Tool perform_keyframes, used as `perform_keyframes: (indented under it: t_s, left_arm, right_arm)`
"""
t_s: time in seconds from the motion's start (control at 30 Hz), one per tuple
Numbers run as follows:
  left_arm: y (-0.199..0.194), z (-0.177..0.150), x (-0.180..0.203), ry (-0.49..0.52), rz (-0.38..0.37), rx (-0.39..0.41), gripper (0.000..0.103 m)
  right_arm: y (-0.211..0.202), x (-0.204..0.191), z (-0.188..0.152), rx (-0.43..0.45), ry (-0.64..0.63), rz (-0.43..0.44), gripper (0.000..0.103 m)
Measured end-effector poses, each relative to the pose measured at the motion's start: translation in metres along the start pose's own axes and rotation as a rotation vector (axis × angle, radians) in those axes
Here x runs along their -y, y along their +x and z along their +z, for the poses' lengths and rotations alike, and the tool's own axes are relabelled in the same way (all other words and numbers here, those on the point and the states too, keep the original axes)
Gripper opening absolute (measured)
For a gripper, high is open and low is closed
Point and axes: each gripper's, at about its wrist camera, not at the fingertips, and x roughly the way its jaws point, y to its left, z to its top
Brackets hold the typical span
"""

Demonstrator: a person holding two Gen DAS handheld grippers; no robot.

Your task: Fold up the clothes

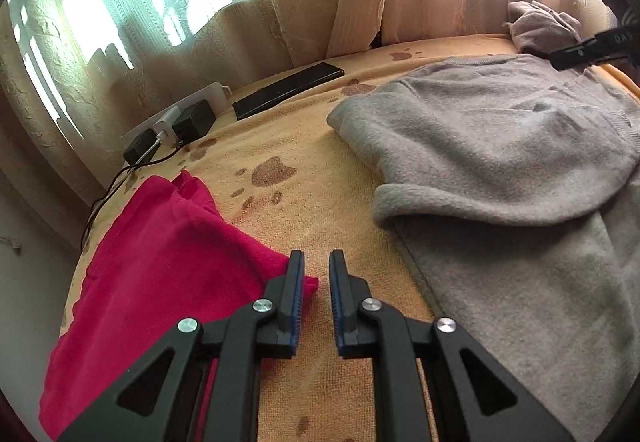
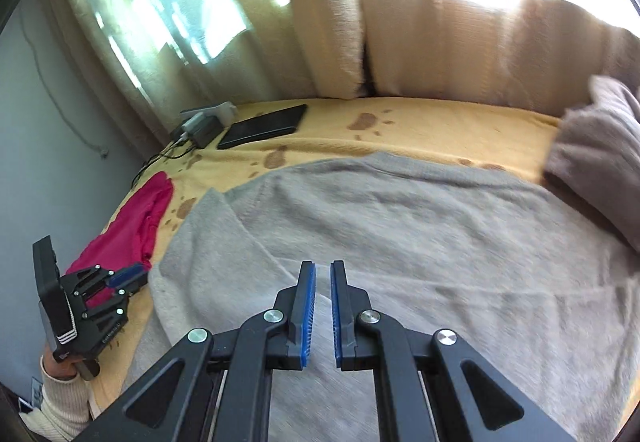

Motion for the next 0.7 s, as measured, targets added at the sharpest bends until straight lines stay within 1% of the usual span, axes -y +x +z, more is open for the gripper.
perform_keyframes:
  t_s: [0.03, 0.1, 0.13, 0.17, 0.2, 0.27, 0.33, 0.4, 0.47, 0.53, 0.57, 0.6, 0.63, 0.7]
  left_arm:
    - [-0.004, 0.004, 0.0, -0.006, -0.006, 0.014, 0.015]
    - [-0.009, 0.014, 0.0, -0.014, -0.02, 0.038, 0.016]
    - [-0.006, 0.02, 0.005, -0.009, -0.03, 0.035, 0.021]
    - [-0.004, 0.025, 0.009, -0.004, -0.039, 0.031, 0.03]
    - [-0.001, 0.031, 0.013, 0.0, -0.049, 0.028, 0.035]
    - [0.004, 0.043, 0.022, 0.01, -0.068, 0.022, 0.053]
    - [0.01, 0.055, 0.03, 0.02, -0.086, 0.015, 0.059]
    - [0.015, 0.066, 0.039, 0.029, -0.105, 0.008, 0.062]
    - [0.021, 0.078, 0.047, 0.039, -0.124, 0.002, 0.063]
    - [0.026, 0.089, 0.055, 0.048, -0.143, -0.005, 0.065]
    - [0.029, 0.095, 0.06, 0.053, -0.153, -0.008, 0.066]
    - [0.034, 0.1, 0.063, 0.056, -0.156, -0.018, 0.066]
    - [0.044, 0.1, 0.064, 0.051, -0.141, -0.046, 0.066]
    - [0.062, 0.098, 0.06, 0.031, -0.114, -0.092, 0.066]
  right_arm:
    - [-0.01, 0.014, -0.006, 0.008, 0.029, -0.022, 0.025]
    - [-0.031, 0.038, -0.017, 0.037, 0.079, -0.068, 0.087]
    - [-0.043, 0.048, -0.024, 0.059, 0.099, -0.089, 0.091]
    - [-0.052, 0.056, -0.03, 0.07, 0.114, -0.1, 0.091]
    - [-0.059, 0.062, -0.036, 0.075, 0.127, -0.1, 0.091]
    - [-0.072, 0.074, -0.048, 0.084, 0.154, -0.101, 0.091]
    - [-0.077, 0.083, -0.058, 0.073, 0.183, -0.082, 0.091]
    - [-0.076, 0.089, -0.068, 0.054, 0.201, -0.062, 0.091]
    - [-0.071, 0.089, -0.074, 0.031, 0.194, -0.065, 0.091]
    - [-0.062, 0.085, -0.076, -0.003, 0.153, -0.085, 0.09]
    - [-0.057, 0.079, -0.076, -0.018, 0.115, -0.108, 0.09]
    - [-0.052, 0.072, -0.077, -0.028, 0.066, -0.136, 0.088]
    - [-0.048, 0.064, -0.078, -0.032, 0.012, -0.165, 0.086]
    - [-0.044, 0.052, -0.08, -0.033, -0.065, -0.204, 0.069]
